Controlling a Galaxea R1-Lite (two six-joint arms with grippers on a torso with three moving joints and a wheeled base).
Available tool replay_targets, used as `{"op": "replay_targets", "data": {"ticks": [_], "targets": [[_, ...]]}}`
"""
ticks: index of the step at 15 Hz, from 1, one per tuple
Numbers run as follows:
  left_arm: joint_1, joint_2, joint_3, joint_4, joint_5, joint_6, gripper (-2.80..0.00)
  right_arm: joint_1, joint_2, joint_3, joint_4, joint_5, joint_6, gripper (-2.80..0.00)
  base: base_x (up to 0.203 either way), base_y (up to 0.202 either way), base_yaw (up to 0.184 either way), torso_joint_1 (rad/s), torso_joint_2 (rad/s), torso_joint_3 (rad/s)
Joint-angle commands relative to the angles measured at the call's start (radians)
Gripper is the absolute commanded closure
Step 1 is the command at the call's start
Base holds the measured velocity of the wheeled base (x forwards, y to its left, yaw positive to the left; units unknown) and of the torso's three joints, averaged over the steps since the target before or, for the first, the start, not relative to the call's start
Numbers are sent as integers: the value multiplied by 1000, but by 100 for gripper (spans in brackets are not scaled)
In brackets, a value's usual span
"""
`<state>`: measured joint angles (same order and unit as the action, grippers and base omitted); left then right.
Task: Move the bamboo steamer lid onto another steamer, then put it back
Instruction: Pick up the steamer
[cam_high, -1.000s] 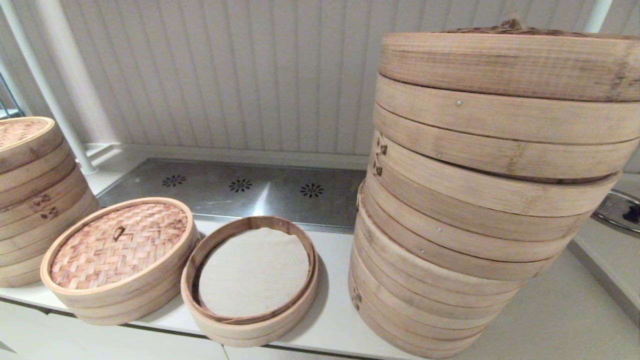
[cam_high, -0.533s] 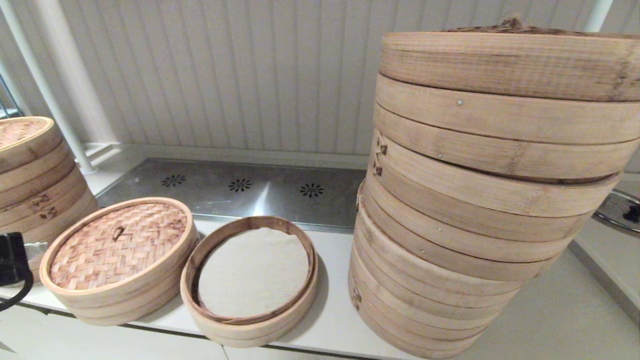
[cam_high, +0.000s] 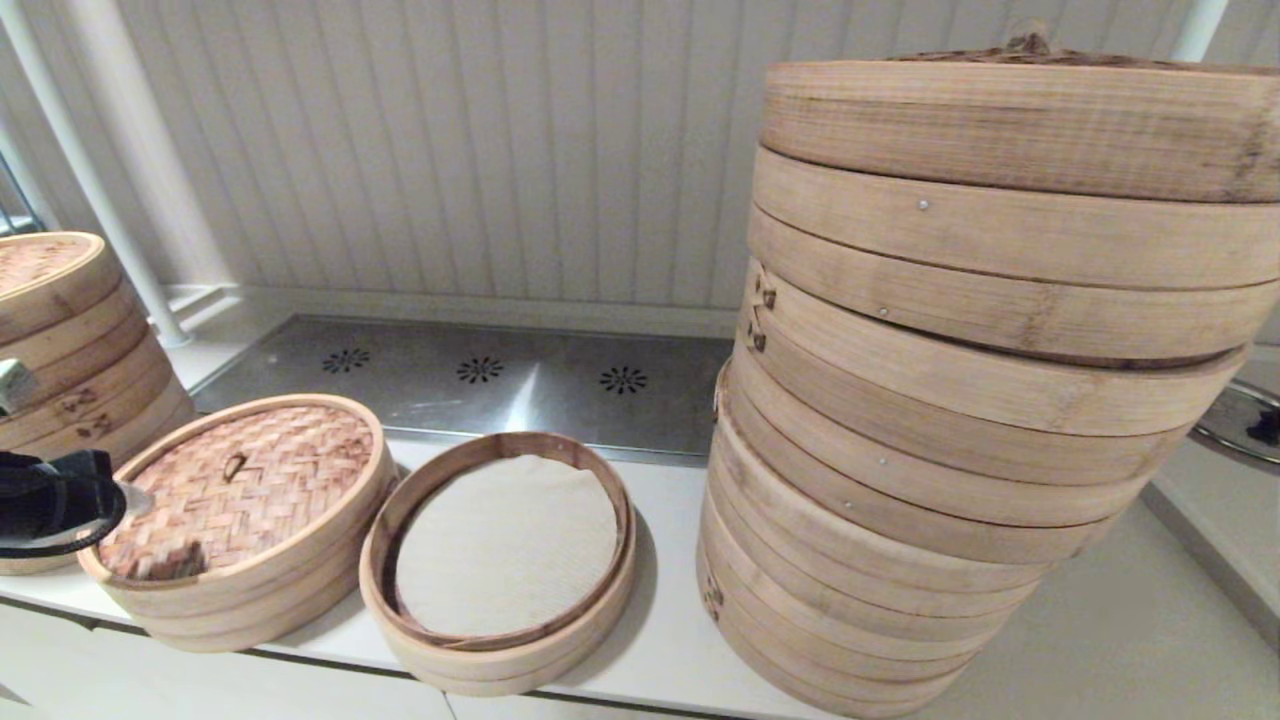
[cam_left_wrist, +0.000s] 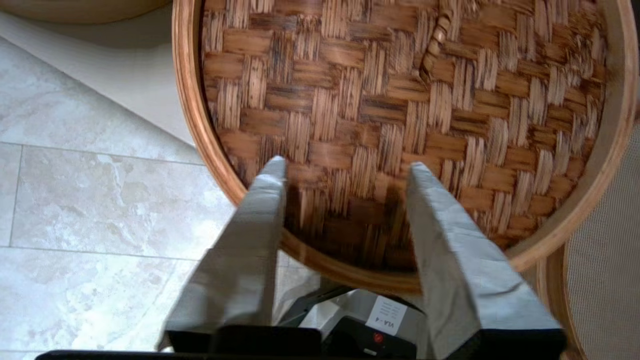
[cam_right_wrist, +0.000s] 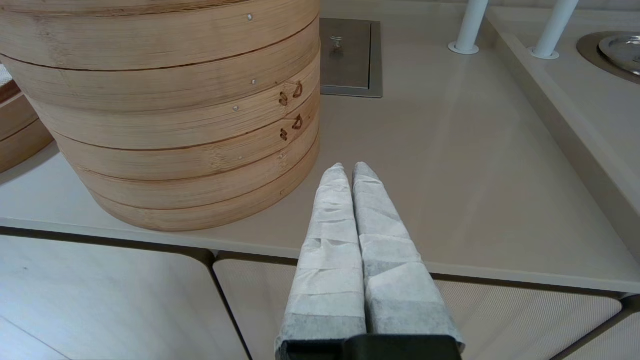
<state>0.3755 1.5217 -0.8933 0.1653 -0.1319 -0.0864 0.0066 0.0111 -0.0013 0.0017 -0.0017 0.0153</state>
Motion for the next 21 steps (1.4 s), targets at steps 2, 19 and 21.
{"op": "replay_targets", "data": {"ticks": [2, 19, 21], "targets": [[0, 81, -41, 2, -3, -4, -280, 0, 0, 0, 0, 0, 0, 0, 0, 0, 0, 0, 0, 0], [-125, 263, -203, 0, 11, -53, -280, 0, 0, 1, 1, 0, 0, 0, 0, 0, 0, 0, 0, 0], [-125, 262, -202, 0, 11, -55, -280, 1, 0, 1, 0, 0, 0, 0, 0, 0, 0, 0, 0, 0]]}}
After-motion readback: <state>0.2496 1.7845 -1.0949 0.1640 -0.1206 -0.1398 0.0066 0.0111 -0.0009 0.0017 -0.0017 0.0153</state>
